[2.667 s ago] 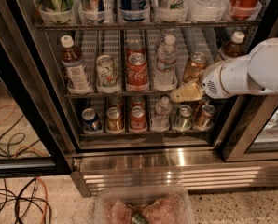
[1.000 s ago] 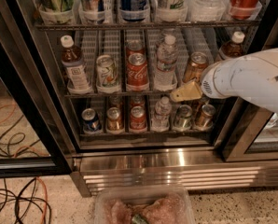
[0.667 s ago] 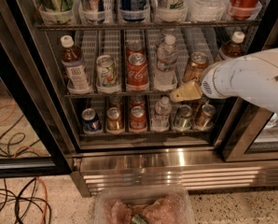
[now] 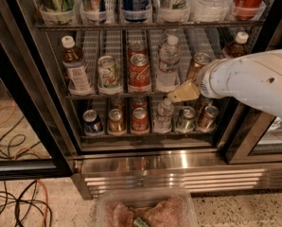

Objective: Pick orange can from middle shelf of fridge

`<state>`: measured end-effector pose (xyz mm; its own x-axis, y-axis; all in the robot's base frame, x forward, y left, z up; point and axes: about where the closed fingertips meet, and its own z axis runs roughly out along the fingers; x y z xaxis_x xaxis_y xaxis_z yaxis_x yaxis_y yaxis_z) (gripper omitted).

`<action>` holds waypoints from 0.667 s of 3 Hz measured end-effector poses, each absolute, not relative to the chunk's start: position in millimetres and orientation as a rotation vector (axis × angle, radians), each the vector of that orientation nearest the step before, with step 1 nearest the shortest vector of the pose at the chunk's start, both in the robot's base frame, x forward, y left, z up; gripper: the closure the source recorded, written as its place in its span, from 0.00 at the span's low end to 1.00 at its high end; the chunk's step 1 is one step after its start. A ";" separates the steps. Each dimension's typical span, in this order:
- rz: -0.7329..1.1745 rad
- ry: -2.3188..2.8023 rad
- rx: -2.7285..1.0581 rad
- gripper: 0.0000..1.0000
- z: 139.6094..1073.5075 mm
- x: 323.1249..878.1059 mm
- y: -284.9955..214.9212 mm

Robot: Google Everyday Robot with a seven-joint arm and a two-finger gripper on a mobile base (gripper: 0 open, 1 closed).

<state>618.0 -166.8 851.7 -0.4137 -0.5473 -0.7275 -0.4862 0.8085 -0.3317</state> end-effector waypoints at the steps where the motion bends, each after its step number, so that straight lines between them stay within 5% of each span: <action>1: -0.122 2.011 -0.771 0.00 854.6 627.4 -162.8; 2: -0.123 2.011 -0.772 0.00 854.6 627.4 -162.8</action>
Offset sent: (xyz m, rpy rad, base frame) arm 0.0138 0.0053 -0.0006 -0.0230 -0.0995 -0.0038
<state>627.4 -162.8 854.6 -0.3552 -0.5652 -0.7445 -0.4706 0.7963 -0.3800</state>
